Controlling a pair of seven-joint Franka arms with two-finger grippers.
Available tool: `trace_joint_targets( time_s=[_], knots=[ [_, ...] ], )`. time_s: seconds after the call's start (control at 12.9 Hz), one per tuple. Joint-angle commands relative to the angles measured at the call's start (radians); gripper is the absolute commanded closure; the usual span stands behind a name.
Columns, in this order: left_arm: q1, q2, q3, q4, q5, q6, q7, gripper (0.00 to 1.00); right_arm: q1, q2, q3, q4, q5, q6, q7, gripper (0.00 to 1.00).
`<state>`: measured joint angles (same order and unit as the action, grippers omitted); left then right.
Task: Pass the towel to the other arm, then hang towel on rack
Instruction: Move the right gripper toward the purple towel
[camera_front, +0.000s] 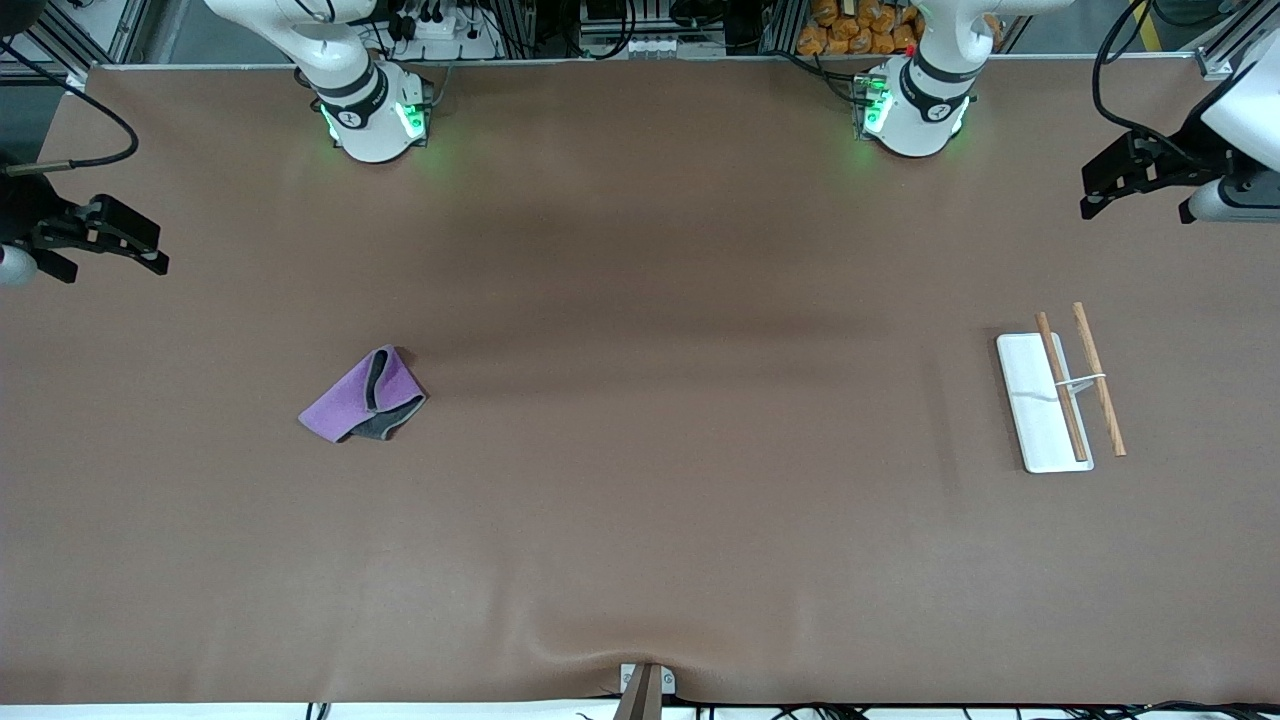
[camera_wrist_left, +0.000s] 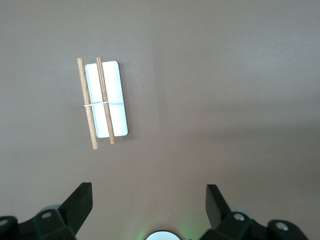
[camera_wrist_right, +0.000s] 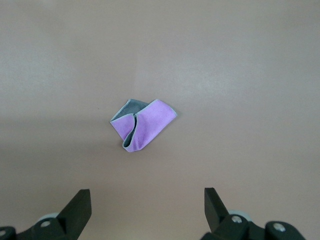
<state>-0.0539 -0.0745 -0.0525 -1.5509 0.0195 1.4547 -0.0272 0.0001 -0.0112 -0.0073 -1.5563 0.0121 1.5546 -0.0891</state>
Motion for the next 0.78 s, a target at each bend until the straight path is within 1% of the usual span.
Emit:
trace_joint_targets(
  time_s=[0.0, 0.23, 0.39, 0.47, 0.54, 0.7],
  knots=[
    [0.005, 0.001, -0.001, 0.006, -0.010, -0.014, -0.011, 0.00, 0.005, -0.023, 0.001, -0.014, -0.014, -0.007, 0.014, 0.00],
    [0.008, 0.002, -0.001, 0.012, -0.009, -0.013, -0.011, 0.00, 0.000, -0.018, 0.001, -0.013, -0.017, -0.005, 0.003, 0.00],
    [0.009, 0.002, -0.001, 0.012, -0.012, -0.014, -0.013, 0.00, -0.005, 0.003, 0.000, -0.013, -0.021, 0.001, -0.001, 0.00],
    [0.008, 0.004, -0.001, 0.012, -0.010, -0.013, -0.013, 0.00, -0.006, 0.007, 0.000, -0.008, -0.041, 0.002, 0.000, 0.00],
    [0.012, 0.004, -0.001, 0.009, -0.012, -0.013, -0.016, 0.00, -0.006, 0.031, 0.000, -0.007, -0.050, 0.004, 0.000, 0.00],
    [0.016, 0.007, -0.001, 0.006, -0.012, -0.014, -0.017, 0.00, -0.005, 0.051, 0.001, -0.017, -0.050, -0.016, 0.003, 0.00]
  ],
)
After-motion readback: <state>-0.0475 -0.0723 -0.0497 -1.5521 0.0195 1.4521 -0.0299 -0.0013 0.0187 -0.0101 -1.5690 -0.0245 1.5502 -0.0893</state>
